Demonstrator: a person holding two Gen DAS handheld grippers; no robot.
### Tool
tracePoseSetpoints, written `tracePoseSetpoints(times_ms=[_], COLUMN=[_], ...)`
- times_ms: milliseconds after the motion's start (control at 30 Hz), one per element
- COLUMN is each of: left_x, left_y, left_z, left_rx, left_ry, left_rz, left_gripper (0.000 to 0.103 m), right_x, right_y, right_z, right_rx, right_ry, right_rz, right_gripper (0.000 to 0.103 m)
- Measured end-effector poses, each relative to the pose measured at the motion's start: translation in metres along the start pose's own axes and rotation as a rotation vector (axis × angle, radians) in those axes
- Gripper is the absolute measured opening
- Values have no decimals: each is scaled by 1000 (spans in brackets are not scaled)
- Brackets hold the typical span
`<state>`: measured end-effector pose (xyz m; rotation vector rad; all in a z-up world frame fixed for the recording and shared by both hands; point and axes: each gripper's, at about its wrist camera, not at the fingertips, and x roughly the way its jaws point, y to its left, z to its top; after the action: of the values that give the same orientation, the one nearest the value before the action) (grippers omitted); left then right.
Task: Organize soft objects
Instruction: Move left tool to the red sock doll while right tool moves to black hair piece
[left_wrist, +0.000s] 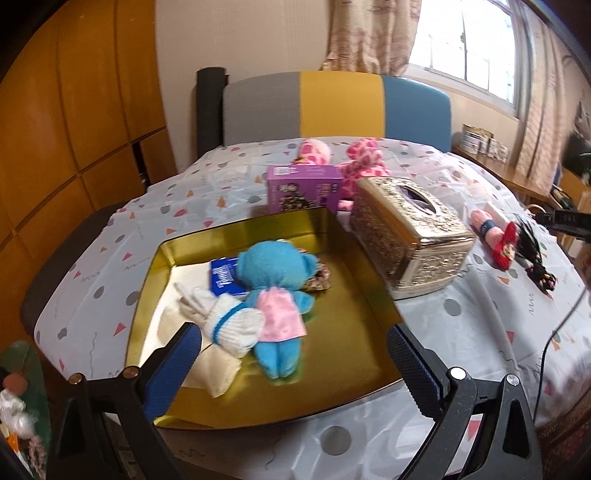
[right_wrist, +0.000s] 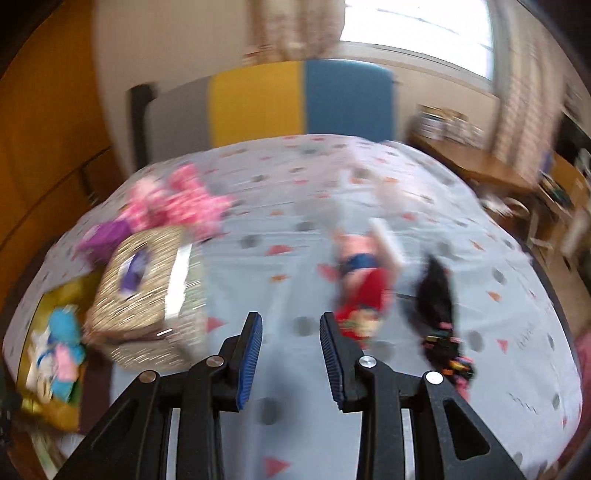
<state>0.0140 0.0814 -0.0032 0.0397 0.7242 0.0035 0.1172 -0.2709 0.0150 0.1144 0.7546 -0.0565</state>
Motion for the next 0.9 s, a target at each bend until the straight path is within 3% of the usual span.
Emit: tracePoseSetpoints(times_ms=[200,333,400,467,600,900], left_x=[-1,3,5,5,8,26], left_y=[-32,-54,-71,-84,-121,-202], left_z=[6,9,11,14,22,41], left_rx=[88,136,170,196,265,339], left_ry=[-4,14,18,21,25,75], left_rz=[-85,-135,-160,-193,-281,-422], left_gripper=[101,102,102,102,102,102], right_x=[4,10,17,19,19,25], right_y=[-98,-161,-187,-214,-230,-224], right_z=[3,-19,-36,-47,-57,-60], right_rx=[232,421,539,718,807,833], right_ry=[-34,-40,12,23,35,74], right_rz=[-180,-293,-326,-246,-213,-133], right_gripper=[32,32,32,32,32,32])
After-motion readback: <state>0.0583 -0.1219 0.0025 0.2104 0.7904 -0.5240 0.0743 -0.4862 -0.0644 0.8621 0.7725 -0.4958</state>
